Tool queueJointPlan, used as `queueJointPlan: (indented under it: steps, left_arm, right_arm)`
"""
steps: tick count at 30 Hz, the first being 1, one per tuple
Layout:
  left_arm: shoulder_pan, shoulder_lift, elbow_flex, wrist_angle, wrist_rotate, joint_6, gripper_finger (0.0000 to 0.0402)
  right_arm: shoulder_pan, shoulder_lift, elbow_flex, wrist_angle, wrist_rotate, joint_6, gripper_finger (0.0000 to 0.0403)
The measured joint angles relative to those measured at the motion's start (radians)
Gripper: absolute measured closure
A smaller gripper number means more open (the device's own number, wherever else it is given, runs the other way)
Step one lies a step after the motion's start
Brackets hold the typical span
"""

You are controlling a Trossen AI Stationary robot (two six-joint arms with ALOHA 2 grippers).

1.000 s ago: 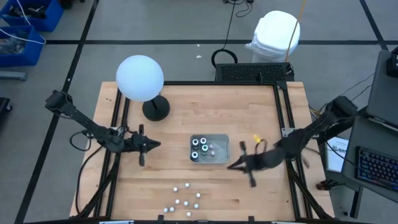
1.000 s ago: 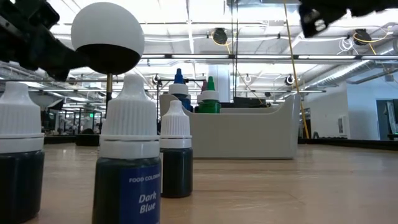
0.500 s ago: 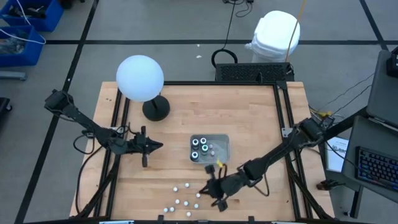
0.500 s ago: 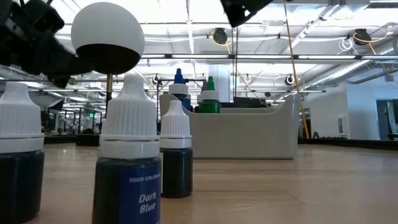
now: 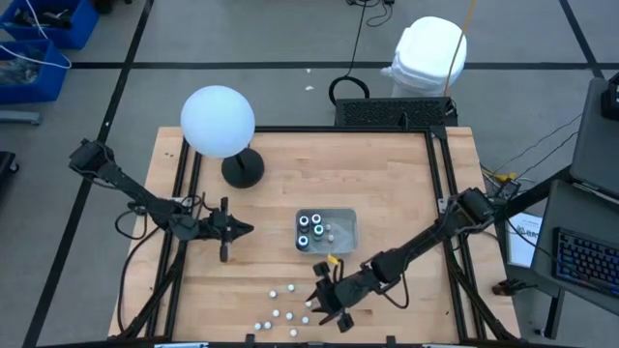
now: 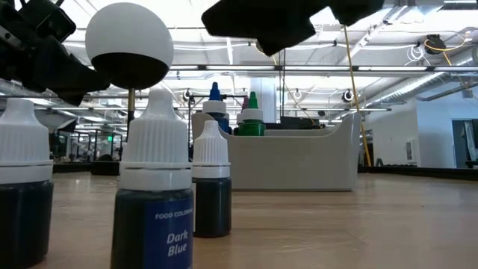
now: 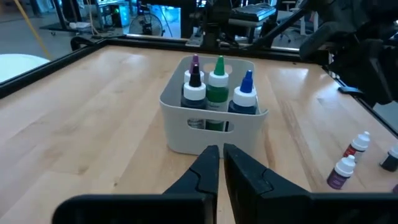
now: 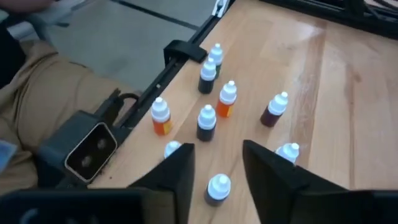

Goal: Pick & Place food coloring
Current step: Put the small dark red food coloring bottle into the gray bin

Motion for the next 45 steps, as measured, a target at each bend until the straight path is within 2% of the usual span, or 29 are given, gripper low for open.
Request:
queueJointPlan:
  steps: [4,9,14,20,36,45]
  left_arm:
    - [0.000,0.000,0.000,0.000,0.000,0.000,0.0382]
    - [0.000,0.000,0.000,0.012,0.000,0.013,0.0397]
    - [0.000,0.000,0.000,0.024,0.000,0.028,0.0377]
    - [0.000,0.000,0.000,0.031,0.000,0.058,0.0355]
    - [0.000,0.000,0.000,0.035,0.000,0.074,0.0376]
    - [0.000,0.000,0.000,0.035,-0.001,0.097,0.0396]
  right_arm:
    - [0.011,-0.002,-0.001,0.005,0.007,-0.011,0.0241]
    - [0.009,0.023,-0.003,0.040,0.133,0.015,0.0220]
    - [0.002,0.078,-0.003,0.116,0.128,-0.003,0.0210]
    - [0.002,0.101,-0.003,0.119,0.028,-0.002,0.0210]
    - [0.002,0.126,-0.008,0.101,0.059,0.073,0.0215]
    - [0.002,0.153,-0.010,0.125,0.080,0.050,0.0216]
